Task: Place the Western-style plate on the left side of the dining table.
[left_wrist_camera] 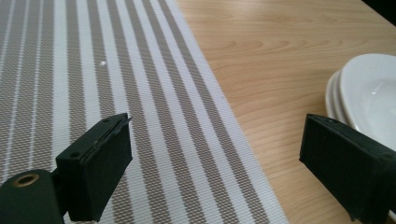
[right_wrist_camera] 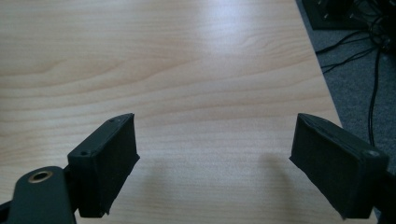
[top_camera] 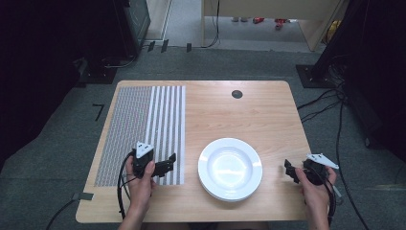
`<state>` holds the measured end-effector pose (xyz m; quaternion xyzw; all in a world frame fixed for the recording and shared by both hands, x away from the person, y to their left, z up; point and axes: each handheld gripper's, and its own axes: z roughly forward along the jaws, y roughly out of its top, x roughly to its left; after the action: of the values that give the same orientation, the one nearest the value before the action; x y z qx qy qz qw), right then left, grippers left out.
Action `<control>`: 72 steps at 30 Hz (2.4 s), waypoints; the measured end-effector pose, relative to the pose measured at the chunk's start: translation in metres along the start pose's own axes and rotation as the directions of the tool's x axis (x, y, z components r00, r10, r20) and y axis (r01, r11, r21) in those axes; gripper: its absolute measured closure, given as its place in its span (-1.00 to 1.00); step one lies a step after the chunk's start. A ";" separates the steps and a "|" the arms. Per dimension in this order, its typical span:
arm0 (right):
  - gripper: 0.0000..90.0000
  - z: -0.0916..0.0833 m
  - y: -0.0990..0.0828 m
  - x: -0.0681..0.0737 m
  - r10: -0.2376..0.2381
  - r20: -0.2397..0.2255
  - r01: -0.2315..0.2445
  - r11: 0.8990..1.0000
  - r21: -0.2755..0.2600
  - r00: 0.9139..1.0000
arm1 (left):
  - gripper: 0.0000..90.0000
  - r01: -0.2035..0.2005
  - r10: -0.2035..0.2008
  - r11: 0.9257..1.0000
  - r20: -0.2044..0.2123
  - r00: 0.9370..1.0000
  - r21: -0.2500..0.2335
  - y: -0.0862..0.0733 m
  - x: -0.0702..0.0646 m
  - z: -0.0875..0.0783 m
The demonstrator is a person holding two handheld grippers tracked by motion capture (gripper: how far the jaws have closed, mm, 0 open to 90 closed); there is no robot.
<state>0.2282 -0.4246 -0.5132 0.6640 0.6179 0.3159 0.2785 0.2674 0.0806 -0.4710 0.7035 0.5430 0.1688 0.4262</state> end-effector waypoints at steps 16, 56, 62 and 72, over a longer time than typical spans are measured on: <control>-0.68 -0.013 0.007 0.035 -0.026 -0.069 0.022 0.998 -0.056 0.997 | -0.79 -0.015 0.012 0.999 0.081 0.997 0.032 -0.005 -0.020 0.005; 0.26 -0.020 0.006 0.096 -0.008 -0.320 -0.010 0.998 -0.055 0.947 | -0.62 -0.024 0.004 0.997 0.258 0.966 0.075 -0.017 -0.065 0.016; 0.31 -0.017 0.004 0.100 -0.011 -0.359 0.009 1.000 -0.007 0.933 | -0.17 -0.025 0.004 0.998 0.307 0.952 0.064 -0.021 -0.067 0.016; 0.32 -0.019 0.004 0.102 -0.009 -0.344 0.011 1.000 0.004 0.939 | 0.06 -0.071 0.041 0.994 0.314 0.949 0.085 -0.028 -0.074 0.020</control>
<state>0.2201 -0.3240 -0.4901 0.5963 0.6612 0.4238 0.1661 0.2383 0.0065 -0.4877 0.7560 0.4562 0.0418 0.4676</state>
